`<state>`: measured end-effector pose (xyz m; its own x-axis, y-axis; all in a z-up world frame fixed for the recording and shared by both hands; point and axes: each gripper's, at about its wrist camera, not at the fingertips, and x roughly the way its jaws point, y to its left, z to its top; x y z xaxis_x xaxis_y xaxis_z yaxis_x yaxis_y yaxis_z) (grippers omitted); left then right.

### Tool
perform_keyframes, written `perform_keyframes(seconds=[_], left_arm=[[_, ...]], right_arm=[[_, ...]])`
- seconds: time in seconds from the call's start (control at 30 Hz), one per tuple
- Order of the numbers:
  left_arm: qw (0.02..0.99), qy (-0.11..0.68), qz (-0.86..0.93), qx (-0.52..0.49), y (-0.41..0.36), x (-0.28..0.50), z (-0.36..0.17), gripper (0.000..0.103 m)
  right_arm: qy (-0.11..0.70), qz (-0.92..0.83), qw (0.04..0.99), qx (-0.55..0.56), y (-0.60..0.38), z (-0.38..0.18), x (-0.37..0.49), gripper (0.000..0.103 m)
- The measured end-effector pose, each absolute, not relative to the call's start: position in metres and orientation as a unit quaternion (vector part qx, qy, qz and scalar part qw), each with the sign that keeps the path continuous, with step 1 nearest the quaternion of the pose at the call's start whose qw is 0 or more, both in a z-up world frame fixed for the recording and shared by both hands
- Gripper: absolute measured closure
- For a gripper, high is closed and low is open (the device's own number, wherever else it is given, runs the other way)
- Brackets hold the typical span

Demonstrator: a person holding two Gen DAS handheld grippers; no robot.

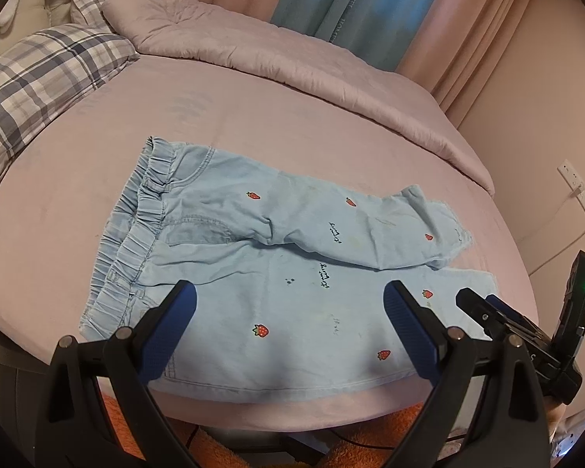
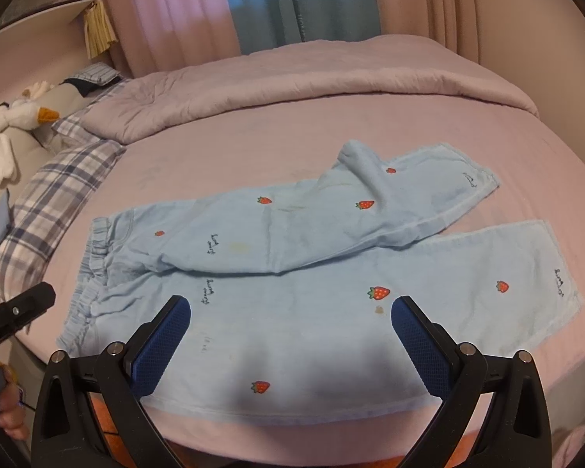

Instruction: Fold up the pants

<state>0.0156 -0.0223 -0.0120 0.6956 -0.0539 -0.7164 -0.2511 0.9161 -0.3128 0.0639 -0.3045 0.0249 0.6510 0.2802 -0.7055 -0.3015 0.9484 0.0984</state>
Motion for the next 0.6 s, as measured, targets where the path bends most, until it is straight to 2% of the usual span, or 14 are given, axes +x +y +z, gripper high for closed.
perform_keyframes(seconds=[0.6], left_arm=[[0.899,0.393,0.054,-0.186,-0.0265,0.0154,-0.0122,0.007]], right_arm=[[0.383,0.153,0.911,-0.01,-0.3083,0.0282,0.0612,0.0]])
